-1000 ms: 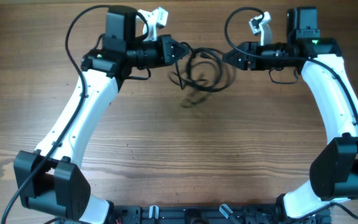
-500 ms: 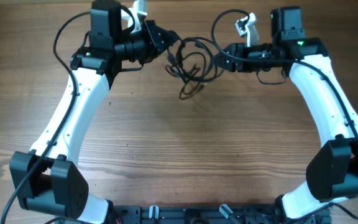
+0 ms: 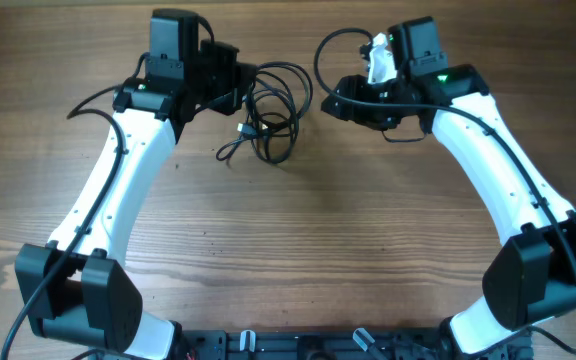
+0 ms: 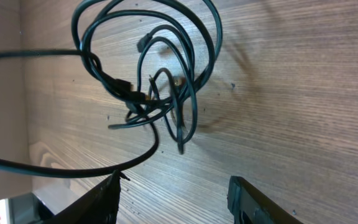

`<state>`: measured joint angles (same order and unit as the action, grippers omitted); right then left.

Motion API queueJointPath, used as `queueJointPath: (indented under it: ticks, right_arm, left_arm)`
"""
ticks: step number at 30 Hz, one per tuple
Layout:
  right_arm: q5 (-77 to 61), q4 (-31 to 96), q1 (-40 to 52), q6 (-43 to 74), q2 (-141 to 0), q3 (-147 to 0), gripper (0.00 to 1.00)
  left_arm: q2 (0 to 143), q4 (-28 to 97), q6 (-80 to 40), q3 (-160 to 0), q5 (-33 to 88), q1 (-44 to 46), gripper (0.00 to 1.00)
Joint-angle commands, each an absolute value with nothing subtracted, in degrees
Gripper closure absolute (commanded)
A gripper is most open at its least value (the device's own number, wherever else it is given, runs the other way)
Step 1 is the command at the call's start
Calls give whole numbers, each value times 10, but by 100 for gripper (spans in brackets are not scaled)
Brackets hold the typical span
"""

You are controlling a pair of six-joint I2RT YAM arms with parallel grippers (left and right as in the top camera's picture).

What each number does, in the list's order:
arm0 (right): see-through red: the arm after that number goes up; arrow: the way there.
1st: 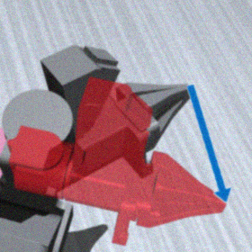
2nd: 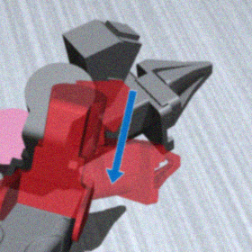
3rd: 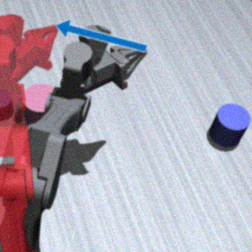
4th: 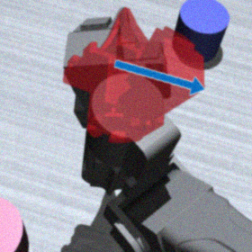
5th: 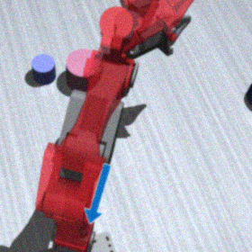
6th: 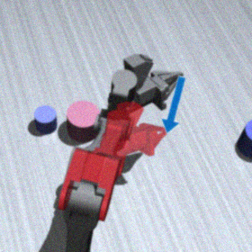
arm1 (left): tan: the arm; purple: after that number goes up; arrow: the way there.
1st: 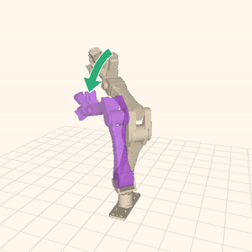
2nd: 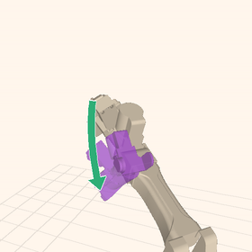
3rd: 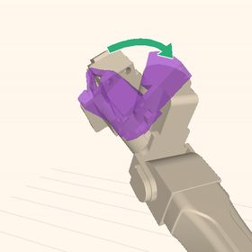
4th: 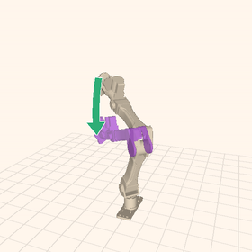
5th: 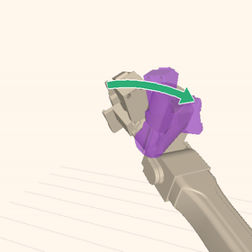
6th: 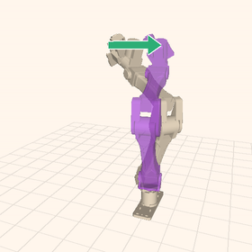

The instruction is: Untangle cables

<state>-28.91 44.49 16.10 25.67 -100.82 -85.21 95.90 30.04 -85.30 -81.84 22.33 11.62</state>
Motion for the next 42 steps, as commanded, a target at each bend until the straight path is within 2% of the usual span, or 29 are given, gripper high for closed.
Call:
queueJointPath:
  ticks: [1,5,9,11,14,16,19,26,29,32,35,40,42]
  right_arm:
    - [-263,441,161,274,-1009,-850,42]
    - [-264,442,161,271,-1009,-850,42]
    - [-283,431,169,226,-1009,-850,41]
    - [-300,414,183,163,-1010,-850,37]
    - [-308,397,211,60,-1011,-850,26]
    - [-336,397,227,-15,-1011,-850,23]
    - [-346,396,238,-57,-1011,-850,23]
    - [-296,364,240,-74,-1014,-850,23]
    - [-294,352,240,-65,-1018,-850,29]
    - [-296,351,239,4,-1017,-851,34]
    - [-296,377,238,36,-995,-851,34]
    - [-296,434,212,29,-907,-851,27]
    - [-296,441,202,27,-881,-851,26]
  left_arm:
    - [947,364,-870,-830,110,115,96]
    - [974,431,-823,-823,22,115,96]
    - [1009,458,-822,-819,20,115,96]
    - [1015,456,-814,-819,76,115,96]
    - [1012,412,-814,-819,183,111,96]
    - [1008,361,-814,-819,286,100,96]
    - [1006,314,-838,-819,403,81,96]
    - [1006,310,-862,-819,503,76,96]
    - [1006,308,-880,-819,565,76,96]
    - [1006,283,-875,-819,580,76,96]
    - [1006,239,-790,-819,541,71,96]
    - [1006,224,-470,-819,498,60,96]
    - [1006,223,-399,-819,498,60,96]
